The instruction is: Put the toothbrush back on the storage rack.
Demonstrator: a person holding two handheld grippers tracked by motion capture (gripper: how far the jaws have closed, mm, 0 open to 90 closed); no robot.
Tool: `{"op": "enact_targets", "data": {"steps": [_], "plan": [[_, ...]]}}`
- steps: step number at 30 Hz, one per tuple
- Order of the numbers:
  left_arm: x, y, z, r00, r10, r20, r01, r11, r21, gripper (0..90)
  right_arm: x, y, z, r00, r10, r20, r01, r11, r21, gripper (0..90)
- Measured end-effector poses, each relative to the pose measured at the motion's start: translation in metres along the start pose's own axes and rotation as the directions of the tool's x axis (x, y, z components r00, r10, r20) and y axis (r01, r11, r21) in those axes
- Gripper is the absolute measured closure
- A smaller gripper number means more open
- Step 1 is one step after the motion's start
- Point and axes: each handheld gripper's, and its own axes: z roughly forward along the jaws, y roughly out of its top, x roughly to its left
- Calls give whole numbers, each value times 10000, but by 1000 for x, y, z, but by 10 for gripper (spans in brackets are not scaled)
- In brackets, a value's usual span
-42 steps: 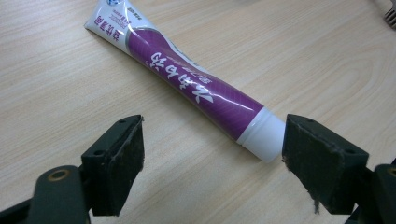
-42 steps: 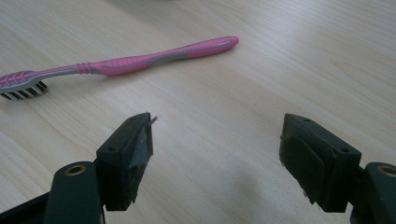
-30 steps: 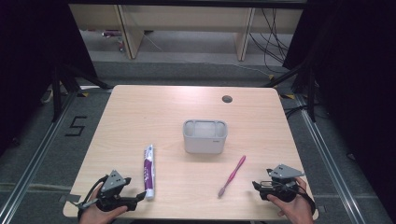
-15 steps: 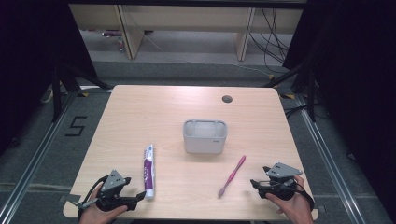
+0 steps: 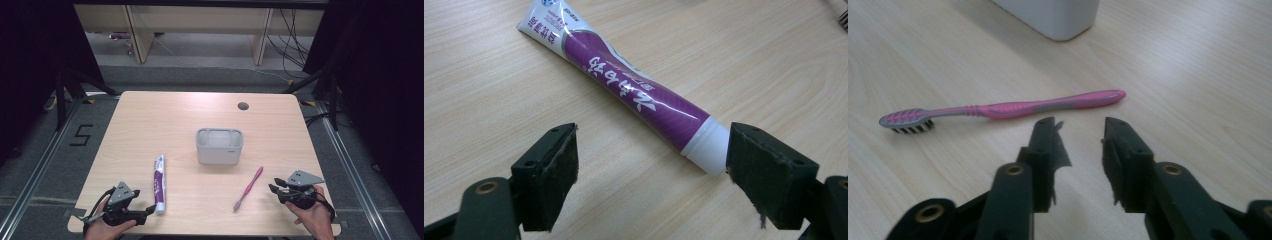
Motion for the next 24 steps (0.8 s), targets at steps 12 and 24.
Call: {"op": "enact_targets", "data": {"steps": [12,24], "plan": [[0,0,0,10000,-8,-85,8,10000,1,205,-2,8,14,9993,284,-235,-280,9995,160,899],[1,0,0,10000,-23,-53,23,10000,33,204,-10,25,37,9997,-35,-242,39,9998,191,900]]}}
